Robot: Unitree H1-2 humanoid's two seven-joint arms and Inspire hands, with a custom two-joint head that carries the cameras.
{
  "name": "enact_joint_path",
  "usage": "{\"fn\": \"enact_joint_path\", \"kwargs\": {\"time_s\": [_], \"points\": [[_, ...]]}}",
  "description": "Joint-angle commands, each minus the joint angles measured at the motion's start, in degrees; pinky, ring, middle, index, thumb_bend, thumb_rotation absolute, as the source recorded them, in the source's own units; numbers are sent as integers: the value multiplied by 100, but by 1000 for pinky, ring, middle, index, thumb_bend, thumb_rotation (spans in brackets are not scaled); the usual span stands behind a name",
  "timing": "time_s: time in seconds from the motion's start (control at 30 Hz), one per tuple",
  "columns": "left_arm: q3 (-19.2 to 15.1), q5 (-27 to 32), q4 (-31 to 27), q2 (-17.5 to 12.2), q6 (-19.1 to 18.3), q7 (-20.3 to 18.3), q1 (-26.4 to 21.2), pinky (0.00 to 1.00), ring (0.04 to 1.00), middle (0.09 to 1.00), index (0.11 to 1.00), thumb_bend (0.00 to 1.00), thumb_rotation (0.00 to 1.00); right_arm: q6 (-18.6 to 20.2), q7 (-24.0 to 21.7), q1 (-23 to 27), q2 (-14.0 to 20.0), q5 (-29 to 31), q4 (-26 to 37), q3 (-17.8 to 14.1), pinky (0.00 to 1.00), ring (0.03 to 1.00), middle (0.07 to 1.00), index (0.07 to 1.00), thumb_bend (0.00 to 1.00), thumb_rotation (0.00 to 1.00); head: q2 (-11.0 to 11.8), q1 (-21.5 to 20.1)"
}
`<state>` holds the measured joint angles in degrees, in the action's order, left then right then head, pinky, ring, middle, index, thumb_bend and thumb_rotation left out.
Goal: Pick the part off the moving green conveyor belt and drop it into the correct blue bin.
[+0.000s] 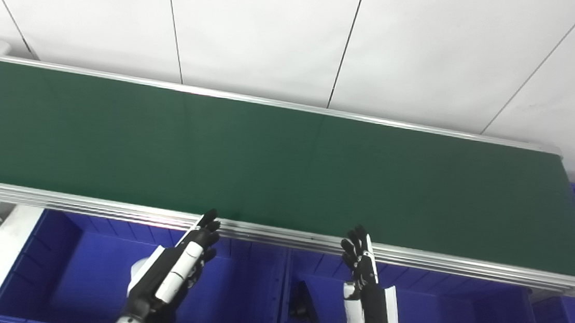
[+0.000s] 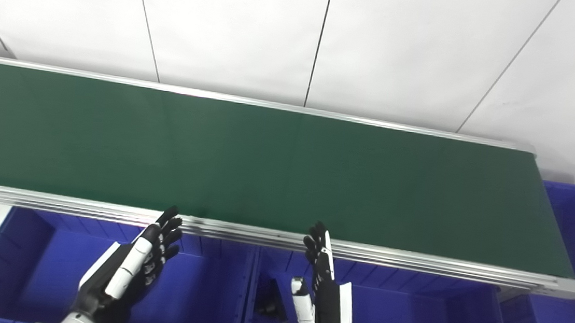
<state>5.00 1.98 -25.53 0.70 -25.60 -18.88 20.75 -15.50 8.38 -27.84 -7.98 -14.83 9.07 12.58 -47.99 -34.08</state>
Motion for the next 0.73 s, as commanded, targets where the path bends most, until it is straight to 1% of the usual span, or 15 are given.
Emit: {"fn": "enact_joint_path", "kwargs": {"time_s": [0.0, 0.13, 0.27, 0.37, 0.43, 0.47, 0.5, 0.53, 0.6, 0.67, 0.7], "points": [[20, 196, 11, -75, 404, 3, -124, 1000, 1000, 1000, 1000, 645, 782, -31, 81, 209, -598, -91, -110, 362, 907, 932, 955, 973, 745, 994, -4, -1], [35, 161, 163, -272, 689, 80, -235, 1000, 1000, 1000, 1000, 662, 804, -88, 162, 317, -625, -100, -257, 406, 910, 942, 963, 981, 741, 996, -9, -165], [-7, 162, 229, -313, 898, 201, -297, 1000, 1000, 1000, 1000, 678, 812, -67, 247, 353, -641, -155, -294, 407, 913, 943, 966, 982, 739, 998, -36, -212], [-87, 239, 233, -182, 1105, 377, -309, 1000, 1000, 1000, 1000, 713, 832, 19, 295, 330, -641, -199, -234, 406, 908, 939, 976, 978, 765, 1000, -69, -179], [-120, 279, 246, -131, 1259, 471, -301, 1000, 1000, 1000, 1000, 720, 840, 90, 306, 297, -637, -209, -146, 412, 909, 939, 980, 978, 767, 1000, -82, -159], [-128, 284, 252, -119, 1335, 509, -294, 1000, 1000, 1000, 1000, 706, 866, 119, 312, 283, -636, -219, -110, 414, 907, 931, 978, 974, 770, 1000, -82, -159], [-126, 264, 256, -94, 1454, 561, -280, 1000, 1000, 1000, 1000, 701, 875, 110, 325, 273, -628, -215, -88, 402, 906, 928, 978, 973, 771, 1000, -93, -63], [-120, 252, 262, -79, 1542, 600, -270, 1000, 1000, 1000, 1000, 676, 890, 102, 333, 267, -622, -212, -75, 394, 903, 922, 979, 969, 767, 997, -93, -63], [-100, 272, 291, -18, 1672, 674, -252, 1000, 1000, 1000, 1000, 652, 896, 111, 330, 225, -584, -196, -10, 373, 908, 921, 981, 964, 760, 997, -96, 142], [-68, 246, 317, 40, 1764, 743, -238, 1000, 1000, 1000, 1000, 656, 886, 29, 372, 189, -544, -225, 1, 338, 905, 922, 977, 958, 752, 996, -101, 299], [-44, 213, 322, 52, 1798, 774, -230, 1000, 1000, 1000, 1000, 677, 880, -2, 388, 179, -525, -240, 3, 327, 902, 923, 973, 955, 744, 999, -102, 316]]}}
